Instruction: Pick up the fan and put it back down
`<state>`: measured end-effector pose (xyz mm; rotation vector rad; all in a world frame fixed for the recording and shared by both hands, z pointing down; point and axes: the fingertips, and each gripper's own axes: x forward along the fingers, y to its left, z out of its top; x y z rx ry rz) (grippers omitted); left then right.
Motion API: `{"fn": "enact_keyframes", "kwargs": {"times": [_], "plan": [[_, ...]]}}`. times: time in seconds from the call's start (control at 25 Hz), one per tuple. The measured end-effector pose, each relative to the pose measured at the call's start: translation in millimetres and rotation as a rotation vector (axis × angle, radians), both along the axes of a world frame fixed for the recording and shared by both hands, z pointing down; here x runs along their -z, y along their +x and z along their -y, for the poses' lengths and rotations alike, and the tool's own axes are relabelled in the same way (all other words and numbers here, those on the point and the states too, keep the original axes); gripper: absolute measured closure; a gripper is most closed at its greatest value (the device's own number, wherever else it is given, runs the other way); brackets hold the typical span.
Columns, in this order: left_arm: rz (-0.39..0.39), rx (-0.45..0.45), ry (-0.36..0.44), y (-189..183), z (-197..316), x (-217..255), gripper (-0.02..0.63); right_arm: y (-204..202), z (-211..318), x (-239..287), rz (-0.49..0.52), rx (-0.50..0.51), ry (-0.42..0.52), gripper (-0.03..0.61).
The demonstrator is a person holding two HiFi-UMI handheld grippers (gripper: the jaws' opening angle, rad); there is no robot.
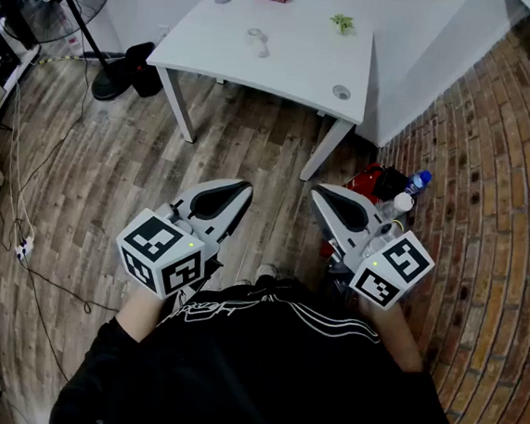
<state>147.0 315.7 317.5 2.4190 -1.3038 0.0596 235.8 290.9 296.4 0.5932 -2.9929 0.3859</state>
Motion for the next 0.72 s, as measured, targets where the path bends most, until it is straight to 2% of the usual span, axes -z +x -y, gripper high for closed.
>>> {"fn": "enact_keyframes", "kwargs": {"times": [0.16, 0.4, 0.56, 0.64, 0.72], "plan": [[0.008, 0.0, 0.004, -3.1, -7.8, 0.9, 0.581, -1.5, -3.7, -0.5, -0.001, -0.011, 0.003, 0.577], [0.024, 0.026, 0.027, -16.8, -19.9, 8.0, 0.581, 2.1, 3.6, -5.2, -0.007, -0.081, -0.052, 0.577], [0.029, 0.049, 0.026, -28.4, -20.8, 8.8, 0.581, -3.0, 5.8, 1.7, 0.004, -0.063, -0.018, 0.577], [0.031, 0.059, 0.021, -33.7, -18.5, 7.2, 0.581, -6.8, 9.2, 4.5, 0.004, -0.055, 0.004, 0.554], [0.033, 0.067, 0.015, -38.5, -14.6, 4.4, 0.581, -9.0, 14.8, 4.3, 0.002, -0.057, 0.016, 0.495]]}}
